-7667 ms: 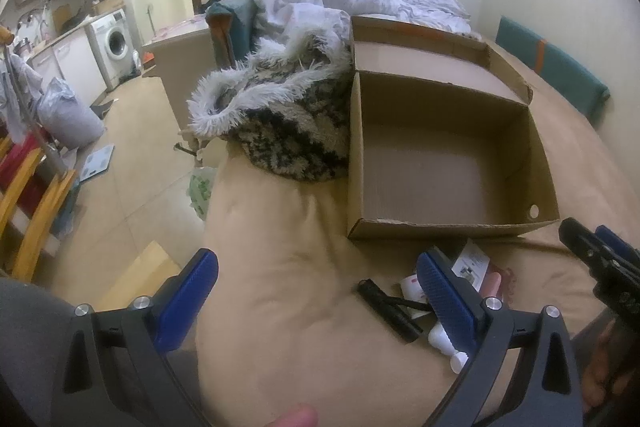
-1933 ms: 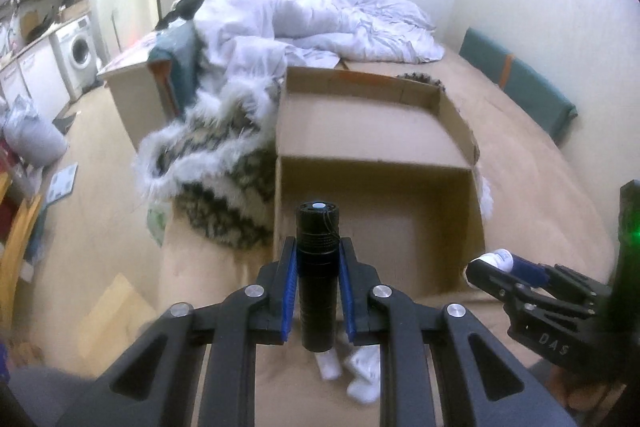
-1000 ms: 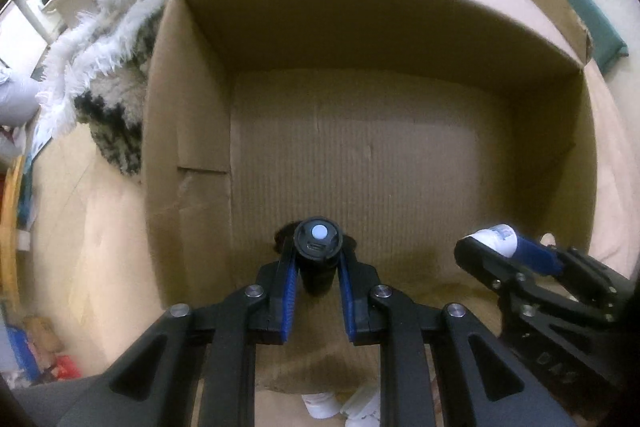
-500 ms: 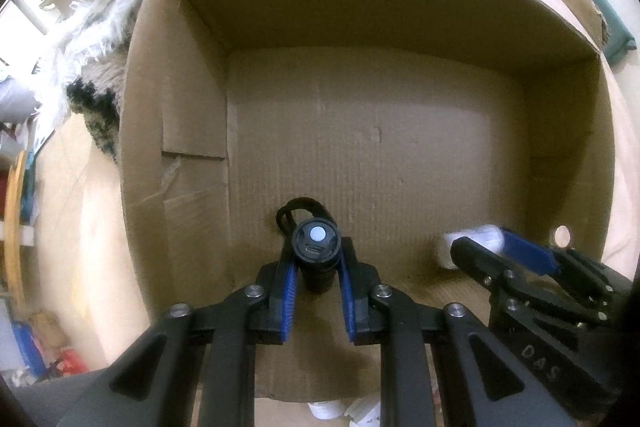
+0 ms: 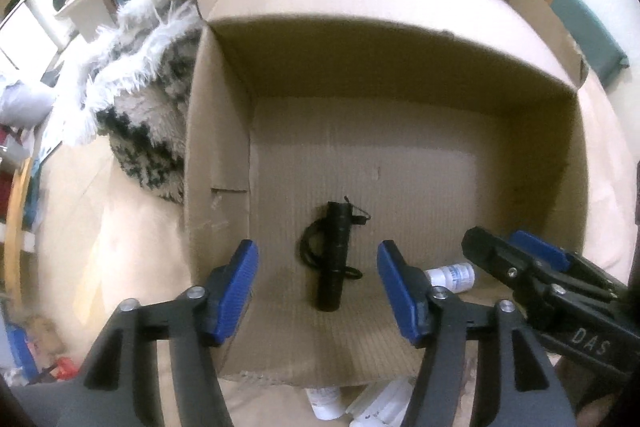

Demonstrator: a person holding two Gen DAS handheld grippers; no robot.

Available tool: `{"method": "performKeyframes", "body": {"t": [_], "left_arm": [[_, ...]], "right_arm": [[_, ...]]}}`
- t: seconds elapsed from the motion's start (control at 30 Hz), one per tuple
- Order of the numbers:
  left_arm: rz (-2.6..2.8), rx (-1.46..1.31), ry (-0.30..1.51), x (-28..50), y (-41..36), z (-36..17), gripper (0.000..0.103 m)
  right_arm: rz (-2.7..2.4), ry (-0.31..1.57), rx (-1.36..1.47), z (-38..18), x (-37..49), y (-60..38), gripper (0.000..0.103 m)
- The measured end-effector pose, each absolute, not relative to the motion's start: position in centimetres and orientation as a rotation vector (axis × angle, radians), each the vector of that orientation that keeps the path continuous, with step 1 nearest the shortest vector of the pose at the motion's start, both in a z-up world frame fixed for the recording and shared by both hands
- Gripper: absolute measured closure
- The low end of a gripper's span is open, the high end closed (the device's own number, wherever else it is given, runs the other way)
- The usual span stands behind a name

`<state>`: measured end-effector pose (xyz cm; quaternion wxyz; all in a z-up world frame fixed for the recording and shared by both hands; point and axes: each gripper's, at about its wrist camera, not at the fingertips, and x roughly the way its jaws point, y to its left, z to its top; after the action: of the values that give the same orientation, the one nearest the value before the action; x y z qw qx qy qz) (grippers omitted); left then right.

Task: Organize rigid objects
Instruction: 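Lower the flashlight into the box with the left gripper while the right gripper drops the bottle in, then withdraw the left gripper from the box and move the right gripper to the brown claw clip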

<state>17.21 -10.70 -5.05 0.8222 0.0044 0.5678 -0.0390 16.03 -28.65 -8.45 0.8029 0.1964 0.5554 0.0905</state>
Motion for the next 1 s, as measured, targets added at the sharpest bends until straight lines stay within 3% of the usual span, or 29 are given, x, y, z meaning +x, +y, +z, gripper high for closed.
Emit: {"method": "performKeyframes", "body": {"t": [0.1, 0.53, 1.0], "left_arm": [[-0.090, 0.002, 1.199, 16.5, -10.3, -4.5, 0.044], [-0.140, 0.032, 1.106, 14.1, -10.4, -1.5, 0.037], [-0.135, 0.062, 1.089, 9.9, -7.5, -1.4, 0.036]], "right_arm": [[0.195, 1.119, 0.385, -6.9, 15.7, -29.0, 0.000], [0.188, 0.983, 0.441, -3.0, 13.4, -30.9, 0.000], [0.178, 1.026, 0.376, -1.0, 9.3, -29.9, 0.000]]}}
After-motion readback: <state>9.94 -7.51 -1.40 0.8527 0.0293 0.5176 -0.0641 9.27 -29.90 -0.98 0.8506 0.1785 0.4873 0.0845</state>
